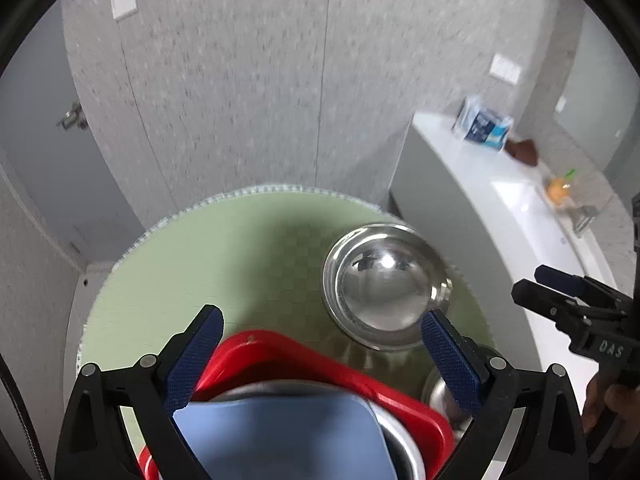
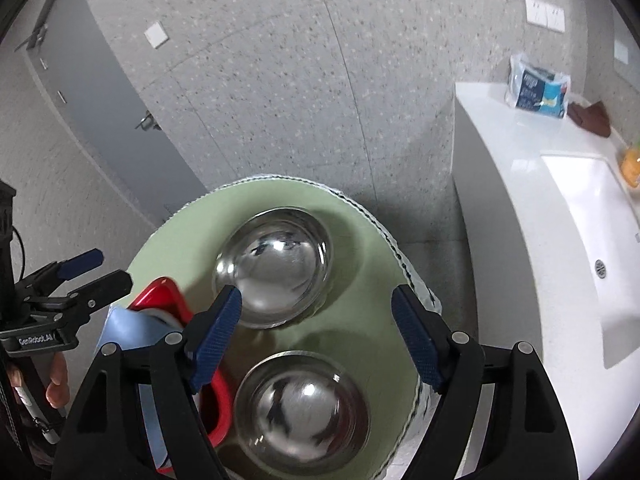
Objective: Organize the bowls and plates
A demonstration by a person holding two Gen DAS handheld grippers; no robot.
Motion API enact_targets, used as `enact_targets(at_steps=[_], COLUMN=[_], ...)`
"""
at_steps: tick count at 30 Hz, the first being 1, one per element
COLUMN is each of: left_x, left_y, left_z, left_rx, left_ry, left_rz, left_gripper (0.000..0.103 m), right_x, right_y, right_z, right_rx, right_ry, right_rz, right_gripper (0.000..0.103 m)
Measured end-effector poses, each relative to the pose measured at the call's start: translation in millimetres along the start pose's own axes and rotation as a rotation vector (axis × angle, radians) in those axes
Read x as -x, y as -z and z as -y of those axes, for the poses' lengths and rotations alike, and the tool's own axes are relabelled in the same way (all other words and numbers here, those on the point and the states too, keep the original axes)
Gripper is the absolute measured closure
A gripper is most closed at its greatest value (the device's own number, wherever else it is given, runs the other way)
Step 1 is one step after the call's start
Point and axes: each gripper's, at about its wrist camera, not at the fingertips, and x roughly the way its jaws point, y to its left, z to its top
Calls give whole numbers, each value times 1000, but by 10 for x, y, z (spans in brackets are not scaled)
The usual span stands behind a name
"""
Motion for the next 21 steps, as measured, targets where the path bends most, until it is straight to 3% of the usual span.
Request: enact_targets(at_steps=[8,21], left_x=[-805,-1092], left_y=[-469,-494], left_z=[75,391], left_rx=[-1,-45], left_ry=[-56,-79], left_rz=[-132,-153], left_gripper=[6,8], right_x=[-639,-744], right_y=[-111,-50], right_z=[191,306], right_rx=[-27,-43], right_ry=[-44,-60], right_rz=[-104,-137], right_gripper=[24,24])
